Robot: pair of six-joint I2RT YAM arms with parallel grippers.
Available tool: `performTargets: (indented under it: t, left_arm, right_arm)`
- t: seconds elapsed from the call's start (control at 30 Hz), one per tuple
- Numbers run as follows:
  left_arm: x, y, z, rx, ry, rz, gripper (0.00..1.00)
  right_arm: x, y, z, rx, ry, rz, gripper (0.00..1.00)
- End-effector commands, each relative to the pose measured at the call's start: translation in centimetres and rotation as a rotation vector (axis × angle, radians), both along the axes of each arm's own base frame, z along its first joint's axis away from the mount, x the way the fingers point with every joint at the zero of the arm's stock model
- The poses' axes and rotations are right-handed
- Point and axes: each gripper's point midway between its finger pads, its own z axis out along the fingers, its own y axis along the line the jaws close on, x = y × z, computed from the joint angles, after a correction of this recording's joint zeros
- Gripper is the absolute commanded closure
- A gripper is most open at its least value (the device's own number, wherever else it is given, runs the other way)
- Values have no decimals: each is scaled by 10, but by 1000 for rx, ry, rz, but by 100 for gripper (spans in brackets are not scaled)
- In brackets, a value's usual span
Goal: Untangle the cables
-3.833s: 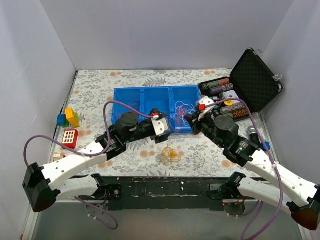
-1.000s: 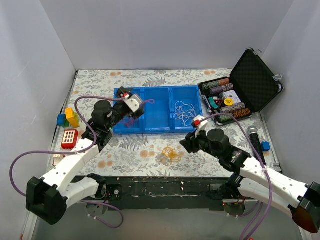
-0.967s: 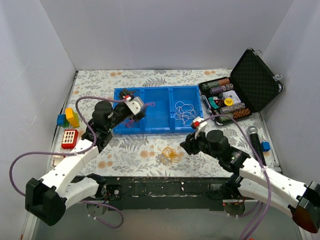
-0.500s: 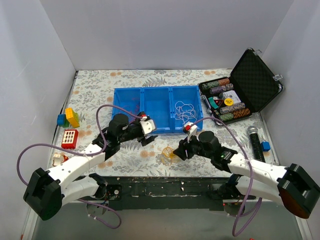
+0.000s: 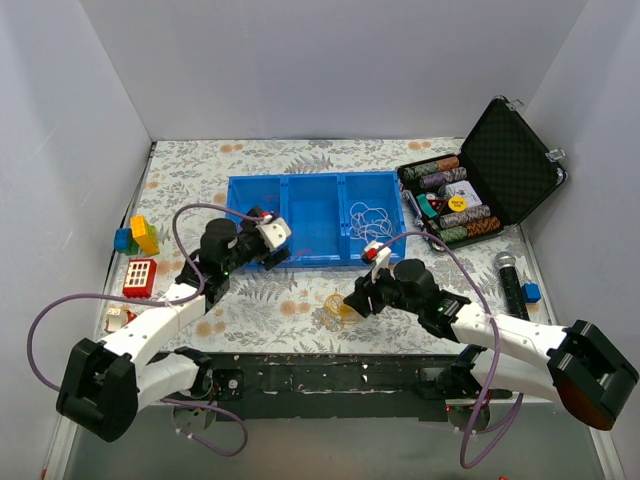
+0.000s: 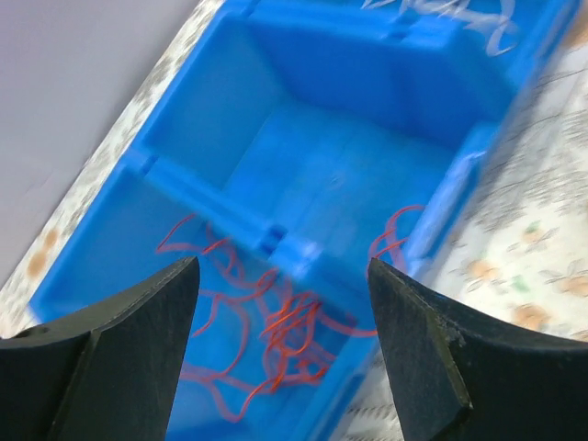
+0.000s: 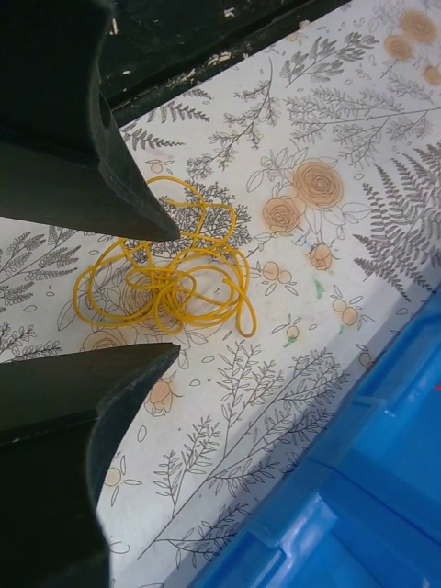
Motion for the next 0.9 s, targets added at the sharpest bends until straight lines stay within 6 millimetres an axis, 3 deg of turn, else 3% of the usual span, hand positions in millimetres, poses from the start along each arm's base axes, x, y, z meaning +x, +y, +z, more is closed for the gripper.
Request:
performTargets:
  t: [0.0, 0.17, 0.43, 0.67, 0.87]
  left_arm:
    - [8, 29, 18, 14, -13, 0, 27]
    - [-26, 24, -23, 175, 54, -220, 28]
    - [-28, 20, -64, 270, 72, -332, 27]
    - [-18, 17, -78, 287, 67, -341, 27]
    - [-7, 15, -76, 260, 21, -309, 28]
  right_arm:
    - [10, 3, 26, 52, -82, -18, 44]
    - [11, 1, 25, 45, -87, -26, 44]
    - [15, 2, 30, 50, -97, -36, 45]
    - [17, 2, 32, 49, -96, -50, 46]
    - [16, 2, 31, 50, -92, -48, 47]
